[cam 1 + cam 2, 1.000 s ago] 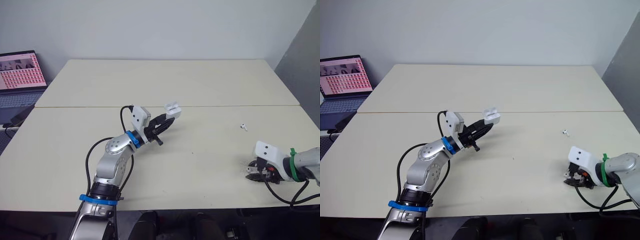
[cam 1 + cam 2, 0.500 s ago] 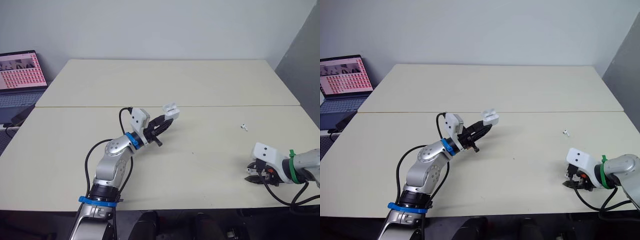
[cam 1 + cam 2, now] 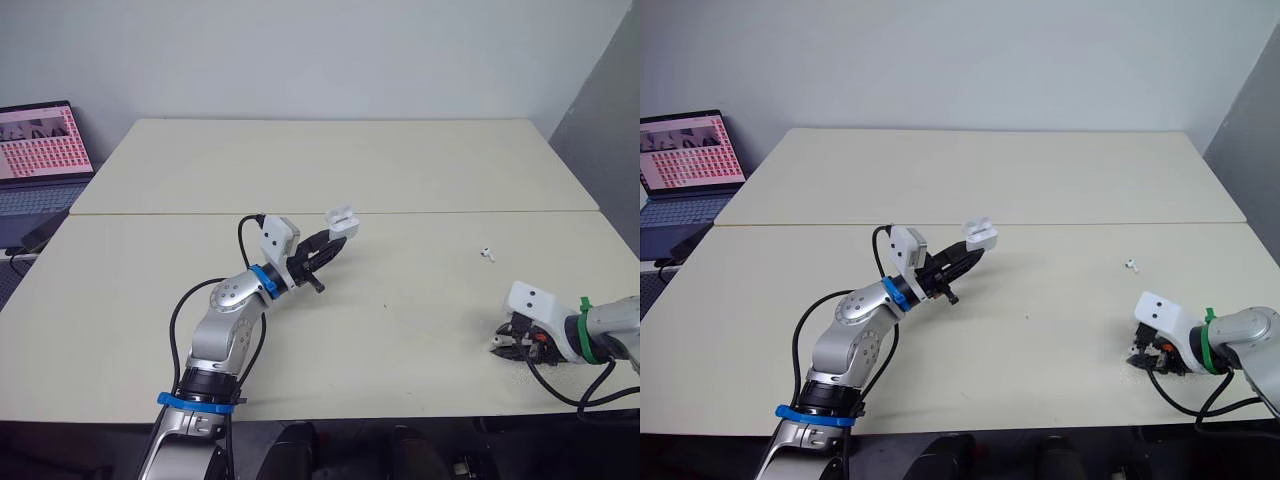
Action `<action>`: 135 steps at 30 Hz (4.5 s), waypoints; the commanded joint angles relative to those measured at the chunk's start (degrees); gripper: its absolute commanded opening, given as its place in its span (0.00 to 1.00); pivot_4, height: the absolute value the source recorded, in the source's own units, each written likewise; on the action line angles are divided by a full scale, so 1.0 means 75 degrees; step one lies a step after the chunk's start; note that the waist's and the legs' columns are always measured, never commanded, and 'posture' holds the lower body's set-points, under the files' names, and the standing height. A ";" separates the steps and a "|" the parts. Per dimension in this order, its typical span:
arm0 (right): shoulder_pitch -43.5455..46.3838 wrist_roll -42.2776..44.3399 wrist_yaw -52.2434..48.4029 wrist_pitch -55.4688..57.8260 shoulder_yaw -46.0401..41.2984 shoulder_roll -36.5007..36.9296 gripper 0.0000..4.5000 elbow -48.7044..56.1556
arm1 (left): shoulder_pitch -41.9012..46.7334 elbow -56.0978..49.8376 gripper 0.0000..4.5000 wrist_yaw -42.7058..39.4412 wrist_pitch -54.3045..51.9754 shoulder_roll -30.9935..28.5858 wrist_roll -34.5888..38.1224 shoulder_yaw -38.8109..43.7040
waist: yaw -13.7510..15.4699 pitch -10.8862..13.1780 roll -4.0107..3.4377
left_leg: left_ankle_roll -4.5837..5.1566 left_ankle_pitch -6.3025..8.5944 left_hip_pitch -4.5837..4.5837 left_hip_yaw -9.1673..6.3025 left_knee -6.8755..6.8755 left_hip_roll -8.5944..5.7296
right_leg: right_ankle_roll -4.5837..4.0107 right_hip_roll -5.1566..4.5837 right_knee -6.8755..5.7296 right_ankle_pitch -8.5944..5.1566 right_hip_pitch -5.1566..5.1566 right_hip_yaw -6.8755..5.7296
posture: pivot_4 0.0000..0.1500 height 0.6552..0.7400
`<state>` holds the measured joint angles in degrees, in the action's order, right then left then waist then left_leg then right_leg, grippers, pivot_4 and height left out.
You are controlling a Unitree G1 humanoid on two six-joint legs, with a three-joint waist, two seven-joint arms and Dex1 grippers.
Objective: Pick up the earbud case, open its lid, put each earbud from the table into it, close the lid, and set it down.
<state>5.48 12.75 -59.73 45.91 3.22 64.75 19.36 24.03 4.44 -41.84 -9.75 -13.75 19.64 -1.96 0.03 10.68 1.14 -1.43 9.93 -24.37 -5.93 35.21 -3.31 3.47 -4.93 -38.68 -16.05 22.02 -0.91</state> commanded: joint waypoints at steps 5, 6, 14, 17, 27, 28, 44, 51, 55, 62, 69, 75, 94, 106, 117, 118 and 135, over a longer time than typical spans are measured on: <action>0.0300 0.0569 0.0016 0.0301 -0.0367 -0.0326 0.09 0.0331 | 0.0077 -0.0354 0.17 -0.0065 0.0068 -0.0015 0.0051 -0.0024 | -0.0007 0.0001 0.0002 | 0.0000 0.0000 0.0000 0.0000 0.0000 0.0000 | 0.0000 0.0000 0.0000 0.0000 0.0000 0.0000 | 1.00 1.00; 0.0477 0.0785 -0.0002 0.0410 -0.0438 -0.0473 0.09 0.0447 | 0.0078 -0.0337 0.17 -0.0078 0.0082 -0.0014 0.0049 -0.0026 | -0.0012 0.0001 0.0002 | 0.0000 0.0000 0.0000 0.0000 0.0000 0.0001 | 0.0000 0.0001 0.0000 0.0000 0.0000 0.0000 | 1.00 1.00; 0.4046 0.3264 0.3805 0.3074 -0.2652 -0.5830 0.09 0.0819 | 0.0269 0.0122 0.17 0.0227 0.0727 0.0403 -0.0191 -0.0026 | -0.0062 0.0014 0.0024 | -0.0003 -0.0002 -0.0003 -0.0007 -0.0007 0.0014 | -0.0018 0.0018 -0.0013 0.0011 0.0017 0.0009 | 1.00 1.00; 0.4763 0.3564 0.5262 0.3346 -0.3296 -0.7506 0.09 0.0874 | 0.0431 0.0313 0.17 0.0332 0.1007 0.0590 -0.0345 -0.0077 | 0.0060 0.0011 0.0022 | -0.0007 -0.0003 -0.0013 -0.0034 -0.0010 0.0003 | -0.0023 0.0013 -0.0028 0.0014 0.0031 -0.0002 | 1.00 1.00; 0.4816 0.3880 0.7494 0.2363 -0.3219 -1.0022 0.09 0.0510 | 0.1083 0.0726 0.17 0.0706 0.1439 0.0993 -0.0553 -0.0050 | -0.0039 0.0008 0.0016 | -0.0003 -0.0002 -0.0021 -0.0015 -0.0016 -0.0016 | -0.0023 0.0002 -0.0033 0.0015 0.0046 0.0000 | 1.00 1.00; 0.4770 0.3900 0.7526 0.2272 -0.3130 -1.0018 0.09 0.0451 | 0.1113 0.0748 0.17 0.0689 0.1453 0.0997 -0.0557 -0.0051 | -0.0065 0.0008 0.0016 | -0.0003 -0.0001 -0.0020 -0.0015 -0.0019 -0.0014 | -0.0023 0.0003 -0.0033 0.0015 0.0046 0.0000 | 1.00 1.00; 0.4475 0.4436 0.7875 0.1423 -0.2350 -0.9939 0.09 -0.0198 | 0.1240 0.0766 0.17 0.0654 0.1498 0.1020 -0.0544 -0.0073 | -0.0232 0.0008 0.0016 | -0.0002 -0.0001 -0.0015 -0.0015 -0.0030 -0.0003 | -0.0022 0.0014 -0.0034 0.0014 0.0046 0.0000 | 1.00 1.00; 0.4510 0.4479 0.7896 0.1105 -0.2225 -0.9805 0.09 -0.0469 | 0.1288 0.0743 0.17 0.0633 0.1470 0.1022 -0.0493 -0.0051 | -0.0231 0.0008 0.0016 | -0.0001 -0.0001 -0.0015 -0.0016 -0.0030 -0.0003 | -0.0022 0.0014 -0.0034 0.0014 0.0046 -0.0001 | 1.00 1.00; 0.4469 0.4491 0.7907 0.1059 -0.2216 -0.9702 0.09 -0.0489 | 0.1306 0.0733 0.17 0.0618 0.1454 0.1021 -0.0468 -0.0044 | -0.0231 0.0008 0.0016 | -0.0001 -0.0001 -0.0014 -0.0015 -0.0030 -0.0003 | -0.0022 0.0014 -0.0034 0.0013 0.0046 -0.0001 | 1.00 1.00; 0.4292 0.4409 0.8004 0.1047 -0.2042 -0.9640 0.16 -0.0513 | 0.1394 0.0713 0.17 0.0619 0.1420 0.1077 -0.0442 -0.0060 | -0.0231 0.0008 0.0016 | -0.0001 -0.0001 -0.0015 -0.0016 -0.0030 -0.0003 | -0.0022 0.0014 -0.0034 0.0013 0.0047 -0.0001 | 1.00 1.00; 0.4292 0.4403 0.8046 0.0856 -0.1999 -0.9511 0.69 -0.0605 | 0.1403 0.0709 0.17 0.0592 0.1391 0.1092 -0.0429 -0.0056 | -0.0231 0.0008 0.0016 | -0.0001 -0.0001 -0.0015 -0.0016 -0.0030 -0.0003 | -0.0021 0.0014 -0.0033 0.0013 0.0046 -0.0001 | 1.00 1.00; 0.4335 0.4474 0.8052 0.0723 -0.2037 -0.9377 0.69 -0.0625 | 0.1362 0.0673 0.17 0.0608 0.1352 0.1104 -0.0418 -0.0050 | -0.0231 0.0008 0.0016 | -0.0001 -0.0001 -0.0015 -0.0015 -0.0030 -0.0002 | -0.0021 0.0014 -0.0033 0.0013 0.0046 -0.0001 | 1.00 1.00; 0.4453 0.4645 0.8049 0.0532 -0.2081 -0.9251 0.69 -0.0628 | 0.1393 0.0728 0.17 0.0594 0.1343 0.1087 -0.0420 -0.0041 | -0.0230 0.0008 0.0016 | -0.0001 -0.0001 -0.0015 -0.0016 -0.0031 -0.0002 | -0.0021 0.0014 -0.0033 0.0013 0.0046 -0.0001 | 1.00 1.00; 0.4677 0.5420 0.7676 0.1209 -0.2318 -0.7800 0.69 0.0347 | 0.1314 0.1057 0.17 0.0751 0.1204 0.0335 -0.0349 0.0670 | -0.0232 0.0009 0.0015 | -0.0001 -0.0001 -0.0015 -0.0016 -0.0033 -0.0002 | -0.0021 0.0014 -0.0031 0.0012 0.0047 -0.0002 | 1.00 1.00; 0.2311 0.3001 0.6013 0.0482 0.0832 -0.5148 0.69 0.0800 | 0.0781 0.0672 0.17 0.0478 0.0943 -0.0599 -0.0264 0.1033 | -0.0228 0.0009 0.0015 | 0.0002 0.0000 -0.0015 -0.0013 -0.0037 -0.0006 | -0.0019 0.0008 -0.0022 0.0010 0.0042 -0.0002 | 1.00 1.00; 0.2280 0.2516 0.5778 0.0080 0.1232 -0.4989 0.69 0.0586 | 0.0776 0.0626 0.17 0.0497 0.0908 -0.0590 -0.0264 0.1020 | -0.0229 0.0009 0.0015 | 0.0002 0.0000 -0.0014 -0.0012 -0.0036 -0.0004 | -0.0017 0.0008 -0.0021 0.0009 0.0042 -0.0002 | 1.00 1.00; 0.2091 0.0807 0.4303 -0.1405 0.1600 -0.5196 0.00 -0.0691 | 0.0504 -0.0003 0.17 0.0691 0.0533 -0.0599 -0.0247 0.1008 | -0.0220 0.0011 0.0019 | 0.0000 0.0000 -0.0014 -0.0019 -0.0037 -0.0001 | -0.0017 0.0010 -0.0012 0.0009 0.0038 -0.0006 | 1.00 1.00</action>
<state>19.71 18.97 -27.98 35.58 17.27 26.34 13.91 27.42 7.01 -36.90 -5.95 -17.98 17.01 5.22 -1.62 10.76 1.28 -1.43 9.93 -24.48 -6.07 34.93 -3.32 3.34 -4.86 -38.77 -15.98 22.31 -0.95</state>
